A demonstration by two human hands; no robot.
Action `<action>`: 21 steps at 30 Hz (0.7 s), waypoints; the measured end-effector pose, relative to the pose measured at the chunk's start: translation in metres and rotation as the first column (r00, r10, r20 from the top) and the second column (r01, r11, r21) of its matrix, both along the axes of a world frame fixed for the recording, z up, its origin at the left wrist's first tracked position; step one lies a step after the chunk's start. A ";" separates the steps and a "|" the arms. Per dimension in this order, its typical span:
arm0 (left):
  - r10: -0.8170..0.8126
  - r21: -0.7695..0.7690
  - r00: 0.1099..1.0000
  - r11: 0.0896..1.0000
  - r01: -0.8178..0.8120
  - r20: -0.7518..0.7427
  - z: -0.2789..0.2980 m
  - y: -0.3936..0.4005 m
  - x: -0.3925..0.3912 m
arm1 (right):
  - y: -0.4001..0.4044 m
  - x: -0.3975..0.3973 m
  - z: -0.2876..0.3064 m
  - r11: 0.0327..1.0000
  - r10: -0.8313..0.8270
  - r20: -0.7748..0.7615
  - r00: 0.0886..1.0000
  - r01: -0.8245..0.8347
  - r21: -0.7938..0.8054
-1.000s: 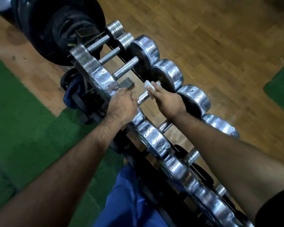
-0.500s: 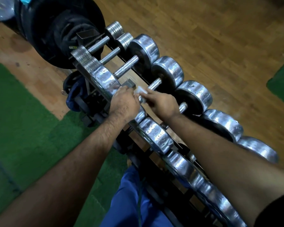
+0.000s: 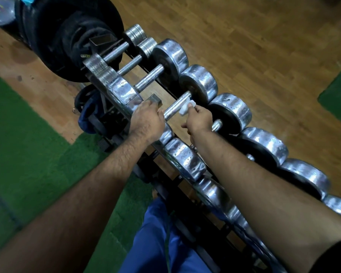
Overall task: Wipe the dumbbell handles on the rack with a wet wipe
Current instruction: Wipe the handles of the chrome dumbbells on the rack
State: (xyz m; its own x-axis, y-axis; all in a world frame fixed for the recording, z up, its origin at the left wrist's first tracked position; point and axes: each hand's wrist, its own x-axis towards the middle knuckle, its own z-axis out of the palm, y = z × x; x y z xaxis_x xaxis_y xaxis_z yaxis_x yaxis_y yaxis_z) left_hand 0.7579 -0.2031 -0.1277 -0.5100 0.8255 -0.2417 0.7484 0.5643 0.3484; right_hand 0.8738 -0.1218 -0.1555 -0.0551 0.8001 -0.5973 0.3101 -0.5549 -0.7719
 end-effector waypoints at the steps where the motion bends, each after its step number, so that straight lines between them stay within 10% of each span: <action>1: -0.005 0.006 1.000 1.000 0.005 -0.002 -0.001 0.000 0.000 | 0.002 -0.003 0.000 0.996 -0.051 -0.028 0.998 0.049 -0.074; 9: -0.011 0.064 0.999 0.998 0.014 -0.033 -0.009 -0.001 -0.001 | 0.033 -0.029 -0.010 0.908 -0.273 -0.225 0.935 0.173 -0.381; 16: 0.001 0.081 0.999 0.997 0.003 -0.049 -0.013 -0.002 0.000 | 0.014 -0.017 -0.019 0.895 -0.095 -0.305 0.948 -0.053 -0.443; 21: 0.005 0.104 0.998 0.995 0.001 -0.055 -0.015 -0.003 -0.001 | 0.041 -0.024 -0.034 0.791 -0.451 -0.520 0.725 0.054 -0.609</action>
State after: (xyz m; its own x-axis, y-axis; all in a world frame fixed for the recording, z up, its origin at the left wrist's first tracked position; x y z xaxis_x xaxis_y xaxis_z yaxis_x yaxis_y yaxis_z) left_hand 0.7572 -0.2059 -0.1427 -0.5218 0.8436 -0.1265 0.7669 0.5289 0.3635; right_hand 0.8499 -0.0812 -0.1893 -0.4062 0.4106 -0.8163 -0.3348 -0.8981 -0.2851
